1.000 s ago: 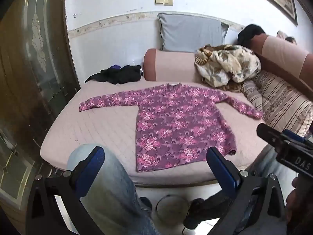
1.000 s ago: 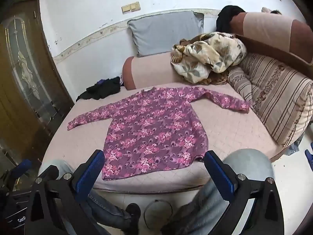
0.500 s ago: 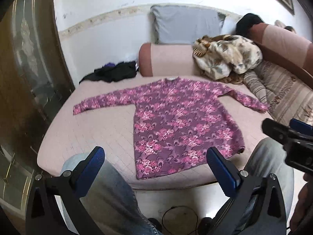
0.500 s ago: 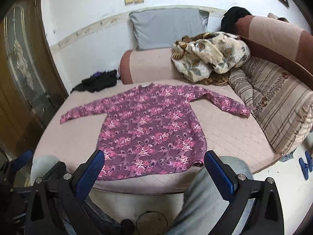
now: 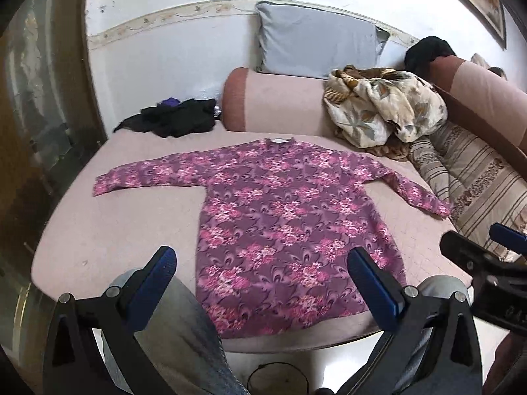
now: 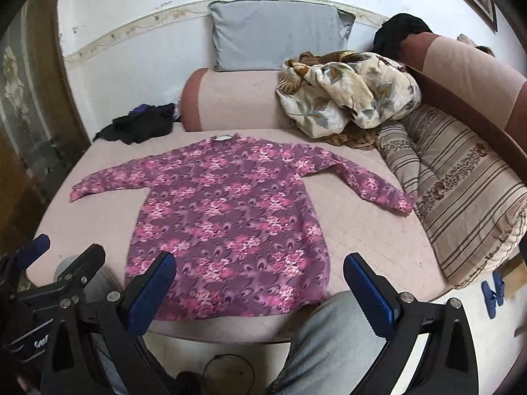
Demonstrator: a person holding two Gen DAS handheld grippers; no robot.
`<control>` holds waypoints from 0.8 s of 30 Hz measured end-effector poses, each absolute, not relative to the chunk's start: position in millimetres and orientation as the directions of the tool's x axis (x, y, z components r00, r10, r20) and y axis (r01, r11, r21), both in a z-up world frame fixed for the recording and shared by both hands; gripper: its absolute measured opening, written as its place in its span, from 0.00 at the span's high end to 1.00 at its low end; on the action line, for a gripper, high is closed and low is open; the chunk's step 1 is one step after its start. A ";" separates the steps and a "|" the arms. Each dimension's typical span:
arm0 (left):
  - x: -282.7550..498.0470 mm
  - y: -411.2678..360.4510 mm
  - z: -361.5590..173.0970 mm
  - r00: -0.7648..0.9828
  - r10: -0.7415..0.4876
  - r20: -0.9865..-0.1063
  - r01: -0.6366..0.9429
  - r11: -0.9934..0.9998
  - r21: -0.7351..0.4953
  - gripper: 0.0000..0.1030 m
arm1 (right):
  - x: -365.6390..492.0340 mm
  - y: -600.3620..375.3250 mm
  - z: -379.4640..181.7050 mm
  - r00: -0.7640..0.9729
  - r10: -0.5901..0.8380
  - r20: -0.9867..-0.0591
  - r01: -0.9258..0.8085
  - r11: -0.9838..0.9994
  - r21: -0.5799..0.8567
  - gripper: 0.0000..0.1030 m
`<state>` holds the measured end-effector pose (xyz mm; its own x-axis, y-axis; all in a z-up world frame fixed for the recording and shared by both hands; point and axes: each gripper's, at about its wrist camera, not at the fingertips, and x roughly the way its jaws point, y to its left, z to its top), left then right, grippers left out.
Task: Fold small clothes
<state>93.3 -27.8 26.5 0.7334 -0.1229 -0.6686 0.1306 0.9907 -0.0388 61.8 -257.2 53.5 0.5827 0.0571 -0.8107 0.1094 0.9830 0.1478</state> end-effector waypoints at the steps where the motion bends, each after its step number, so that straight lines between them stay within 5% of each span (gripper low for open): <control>1: 99.6 -25.4 23.8 0.730 -0.125 -0.672 0.135 0.990 -0.037 0.00 | 66.2 -255.0 52.1 0.583 0.044 -0.811 0.120 0.983 0.140 0.00; 13: 150.0 22.2 1.4 0.645 -0.100 -0.758 0.082 0.995 -0.061 0.00 | 115.8 -219.5 26.1 0.554 0.051 -0.831 0.154 0.975 0.162 0.00; 24: 128.8 31.3 7.1 0.672 -0.064 -0.738 0.046 0.998 -0.045 0.00 | 104.5 -207.9 31.8 0.567 0.116 -0.816 0.131 0.965 0.228 0.00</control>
<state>128.8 31.3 7.1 0.6720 -0.0637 -0.7378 0.0456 0.9980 -0.0446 104.5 -207.9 31.8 0.5669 0.1156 -0.8156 0.1311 0.9648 0.2279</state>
